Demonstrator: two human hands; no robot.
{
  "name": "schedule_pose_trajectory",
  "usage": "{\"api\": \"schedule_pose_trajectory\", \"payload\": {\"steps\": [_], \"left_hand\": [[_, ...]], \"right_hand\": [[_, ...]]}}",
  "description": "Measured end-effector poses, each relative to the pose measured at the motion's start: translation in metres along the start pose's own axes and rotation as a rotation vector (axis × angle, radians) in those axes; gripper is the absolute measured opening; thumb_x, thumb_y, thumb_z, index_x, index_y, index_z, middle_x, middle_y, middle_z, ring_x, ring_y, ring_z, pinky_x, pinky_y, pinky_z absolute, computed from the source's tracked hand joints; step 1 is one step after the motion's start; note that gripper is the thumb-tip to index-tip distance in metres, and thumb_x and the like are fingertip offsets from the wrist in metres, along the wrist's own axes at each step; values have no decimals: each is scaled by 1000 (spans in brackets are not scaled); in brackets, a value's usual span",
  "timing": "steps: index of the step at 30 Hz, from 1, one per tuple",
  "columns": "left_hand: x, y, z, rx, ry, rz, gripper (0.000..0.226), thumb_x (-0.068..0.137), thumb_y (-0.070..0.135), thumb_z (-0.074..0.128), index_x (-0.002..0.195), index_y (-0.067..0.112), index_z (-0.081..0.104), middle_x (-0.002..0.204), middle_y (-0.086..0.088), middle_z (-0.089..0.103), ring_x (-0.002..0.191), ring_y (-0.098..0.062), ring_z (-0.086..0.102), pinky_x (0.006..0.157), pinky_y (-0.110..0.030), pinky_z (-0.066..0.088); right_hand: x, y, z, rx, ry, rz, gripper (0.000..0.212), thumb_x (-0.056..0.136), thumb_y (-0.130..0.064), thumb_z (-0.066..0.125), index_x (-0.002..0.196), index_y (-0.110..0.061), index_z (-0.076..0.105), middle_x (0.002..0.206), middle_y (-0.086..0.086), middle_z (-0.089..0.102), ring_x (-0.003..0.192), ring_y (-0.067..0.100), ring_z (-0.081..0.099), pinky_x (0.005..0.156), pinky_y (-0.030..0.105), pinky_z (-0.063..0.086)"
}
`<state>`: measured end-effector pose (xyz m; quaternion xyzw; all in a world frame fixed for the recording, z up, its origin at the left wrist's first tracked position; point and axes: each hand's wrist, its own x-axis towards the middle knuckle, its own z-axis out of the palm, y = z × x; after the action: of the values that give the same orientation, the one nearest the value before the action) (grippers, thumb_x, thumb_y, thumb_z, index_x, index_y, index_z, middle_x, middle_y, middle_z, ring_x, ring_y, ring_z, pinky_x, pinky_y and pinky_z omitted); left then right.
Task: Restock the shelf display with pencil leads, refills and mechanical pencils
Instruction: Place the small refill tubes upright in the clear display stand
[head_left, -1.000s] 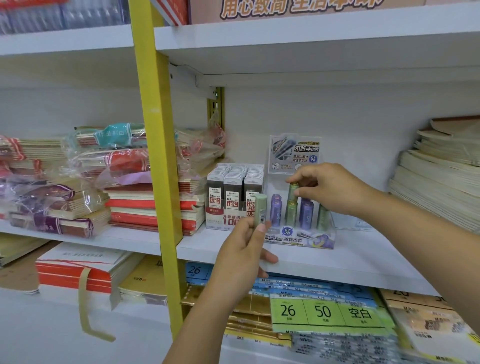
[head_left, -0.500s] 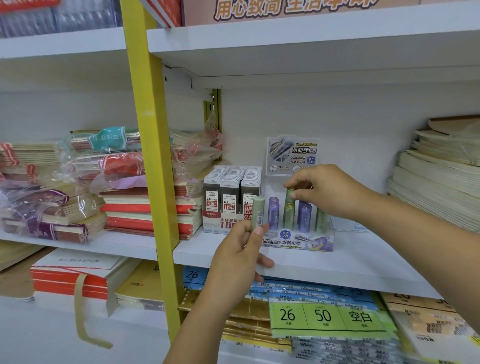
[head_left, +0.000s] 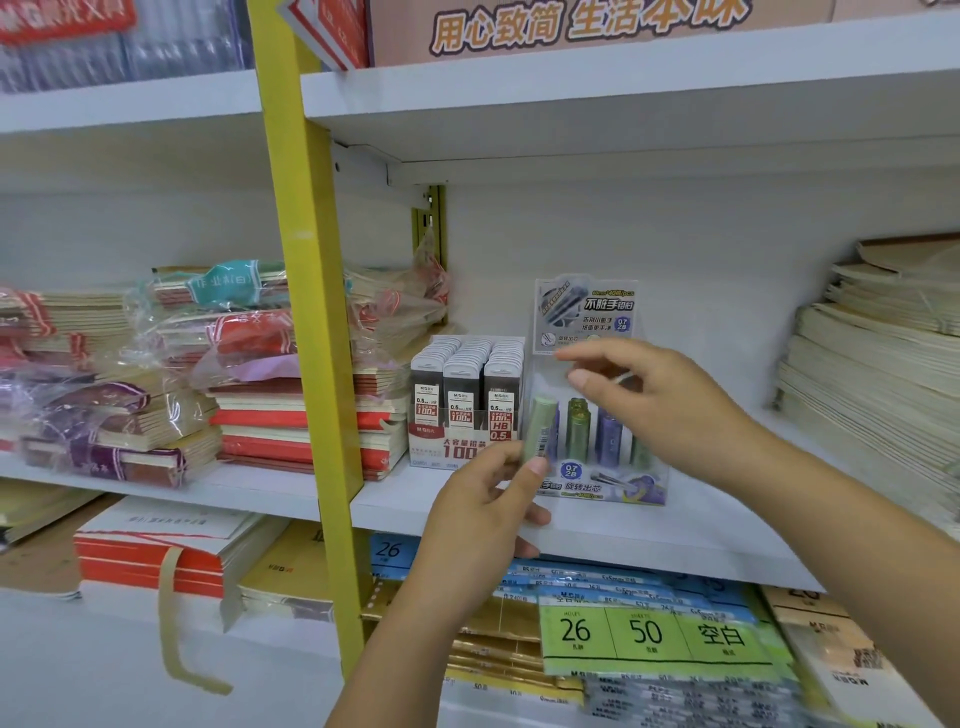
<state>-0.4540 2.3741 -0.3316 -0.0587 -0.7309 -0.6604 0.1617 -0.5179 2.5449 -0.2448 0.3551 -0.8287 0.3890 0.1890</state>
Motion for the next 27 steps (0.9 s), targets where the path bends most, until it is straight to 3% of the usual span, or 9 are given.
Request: {"api": "schedule_pose_trajectory", "payload": {"steps": [2,4,9,12,15,19,22,25,27], "left_hand": [[-1,3,2,54,-23,43,10,97,33,60,99,39,68,92,11,71,66,-4,63,55,-24,55],[-3,6,4,59,-34,54,11,94,30,65,100,39,70,87,7,70,65,-2,61,55,-23,54],[-8,12,2,-360,-33,-33,31,81,17,74,111,13,68,98,-9,76,91,-20,74,67,-26,59],[-7,11,3,-476,-4,-32,35,74,16,73,107,7,69,99,-14,76,95,-24,74,71,-25,59],[-5,9,7,-452,30,-13,27,75,17,73,102,12,75,99,-13,76,95,-24,74,73,-26,60],[-5,11,12,-421,31,46,23,73,22,77,95,20,79,100,-9,77,95,-21,74,75,-27,60],[-3,11,17,-368,45,59,17,80,12,75,91,23,80,96,-7,77,88,-17,74,71,-22,59],[-2,11,22,-293,11,65,20,85,9,73,97,24,79,96,-3,78,88,-13,74,70,-20,57],[0,9,23,-187,5,99,23,88,12,72,105,27,76,100,5,77,94,-9,72,75,-19,56]], "right_hand": [[-17,-6,9,172,-80,13,28,86,-39,63,112,-48,63,93,-18,66,84,3,62,73,17,54],[-29,-3,15,304,-64,53,27,86,-22,69,108,-38,69,89,-5,68,84,21,65,74,32,57],[-51,11,9,591,58,224,19,85,-1,67,93,-19,70,94,3,74,84,25,72,77,29,59],[-61,15,7,525,-5,264,24,84,1,67,88,-22,70,96,5,73,86,22,72,86,32,56],[-65,11,7,418,-60,254,30,84,-3,69,87,-33,70,92,2,74,86,19,70,86,32,52],[-67,8,8,366,-67,225,32,82,-6,72,87,-38,67,89,4,72,86,22,69,87,41,54],[-68,8,10,367,-80,179,24,81,-16,75,88,-37,67,87,-5,70,84,14,68,84,34,56],[-65,9,11,333,-58,155,20,82,-22,74,91,-38,65,87,-9,66,80,12,63,77,29,55],[-62,8,11,289,-95,153,27,86,-21,70,101,-41,62,92,-8,65,82,17,62,77,33,56]]}}
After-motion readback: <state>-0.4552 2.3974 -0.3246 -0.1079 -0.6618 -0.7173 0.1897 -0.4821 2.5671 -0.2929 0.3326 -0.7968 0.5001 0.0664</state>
